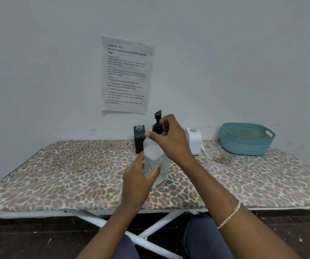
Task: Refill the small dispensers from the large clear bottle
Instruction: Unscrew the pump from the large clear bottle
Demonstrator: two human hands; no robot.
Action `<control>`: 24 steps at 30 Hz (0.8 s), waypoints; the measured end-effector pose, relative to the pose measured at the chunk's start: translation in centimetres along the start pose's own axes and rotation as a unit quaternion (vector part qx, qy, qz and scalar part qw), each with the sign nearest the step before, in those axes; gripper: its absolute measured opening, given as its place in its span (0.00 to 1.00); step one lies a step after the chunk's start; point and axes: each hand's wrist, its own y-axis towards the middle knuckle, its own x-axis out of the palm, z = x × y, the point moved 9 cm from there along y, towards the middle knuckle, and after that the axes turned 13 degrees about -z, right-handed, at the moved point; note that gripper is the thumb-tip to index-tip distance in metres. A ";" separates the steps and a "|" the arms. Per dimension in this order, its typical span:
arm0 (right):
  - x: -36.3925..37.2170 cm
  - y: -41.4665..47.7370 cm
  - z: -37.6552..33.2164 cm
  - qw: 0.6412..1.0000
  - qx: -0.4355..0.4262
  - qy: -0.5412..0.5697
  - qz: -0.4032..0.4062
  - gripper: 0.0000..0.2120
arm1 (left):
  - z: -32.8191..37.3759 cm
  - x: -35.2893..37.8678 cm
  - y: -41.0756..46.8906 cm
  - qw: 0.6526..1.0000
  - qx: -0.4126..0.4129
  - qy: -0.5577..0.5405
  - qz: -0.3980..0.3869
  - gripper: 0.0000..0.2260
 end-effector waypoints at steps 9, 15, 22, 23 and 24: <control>-1.0 0.5 -0.9 0.999 -0.006 0.035 -0.020 0.12 | 0.5 -0.4 -0.1 0.999 0.002 -0.032 0.014 0.23; -2.7 1.1 -2.5 0.999 -0.014 0.052 -0.006 0.14 | 0.8 -0.5 -0.2 0.999 0.001 -0.036 0.008 0.23; -5.6 2.4 -5.9 0.998 -0.038 0.056 0.004 0.16 | 0.8 -0.6 -0.1 0.999 -0.012 -0.044 -0.008 0.27; -6.0 2.6 -6.4 0.997 -0.042 0.057 0.006 0.16 | 0.9 -0.6 -0.2 0.999 -0.013 -0.043 -0.011 0.26; -6.4 2.8 -6.9 0.997 -0.047 0.058 0.008 0.15 | 1.1 -0.6 -0.1 0.999 -0.014 -0.041 -0.015 0.24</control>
